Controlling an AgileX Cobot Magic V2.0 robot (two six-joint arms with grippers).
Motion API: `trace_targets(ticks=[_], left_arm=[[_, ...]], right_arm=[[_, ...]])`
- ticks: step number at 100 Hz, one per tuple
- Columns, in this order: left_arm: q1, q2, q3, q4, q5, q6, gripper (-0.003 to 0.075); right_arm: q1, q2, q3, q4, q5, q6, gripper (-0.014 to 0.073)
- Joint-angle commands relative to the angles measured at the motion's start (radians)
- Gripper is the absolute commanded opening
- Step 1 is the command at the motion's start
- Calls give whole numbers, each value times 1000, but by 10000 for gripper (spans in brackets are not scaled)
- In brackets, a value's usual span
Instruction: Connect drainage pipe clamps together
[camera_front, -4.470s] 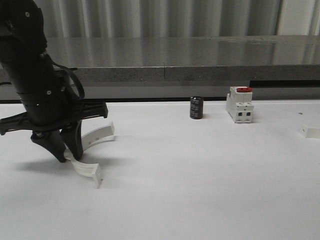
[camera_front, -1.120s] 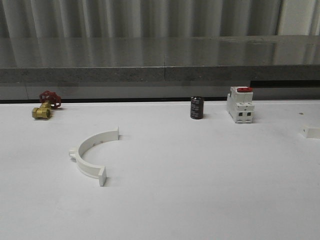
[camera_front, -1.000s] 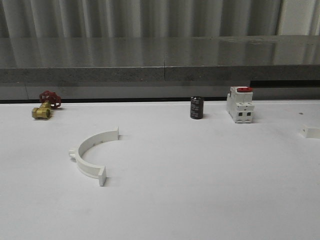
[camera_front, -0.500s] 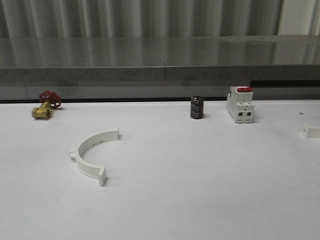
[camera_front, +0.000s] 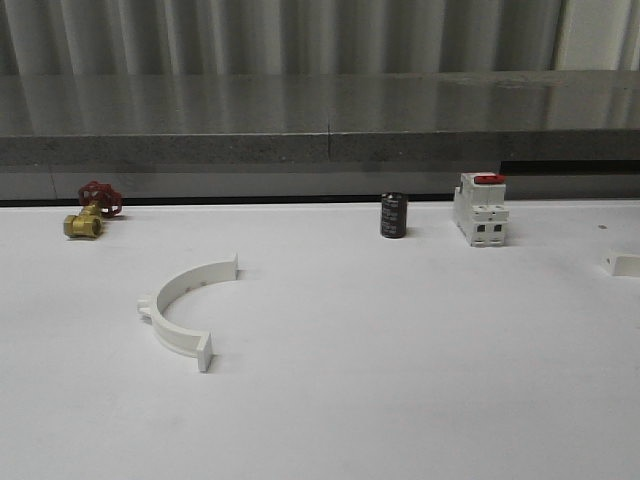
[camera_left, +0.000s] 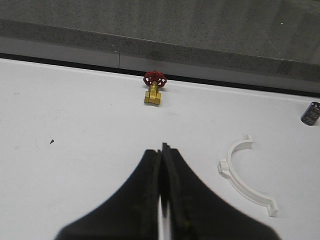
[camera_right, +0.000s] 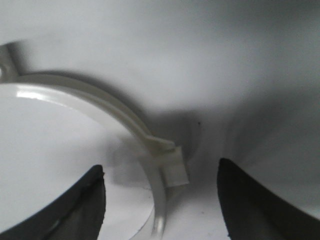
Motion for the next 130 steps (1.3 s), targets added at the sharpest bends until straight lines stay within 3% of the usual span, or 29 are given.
trace_targets(ticks=[1, 21, 31, 61, 80, 130], left_arm=[[2, 6, -25, -4, -79, 1, -21], [2, 6, -25, -4, -79, 1, -21], [2, 6, -25, -4, -79, 1, -21], [2, 6, -25, -4, -79, 1, -21], [2, 6, -25, -4, -79, 1, -21], [2, 6, -25, -4, -77, 1, -21]], right_arm=[[-5, -47, -29, 7, -22, -11, 460], [-5, -47, -29, 7, -29, -11, 125], [-5, -47, -29, 7, -28, -11, 49], [-3, -94, -59, 23, 17, -10, 45], [66, -179, -71, 19, 90, 52, 45], [484, -230, -77, -77, 178, 440, 45]])
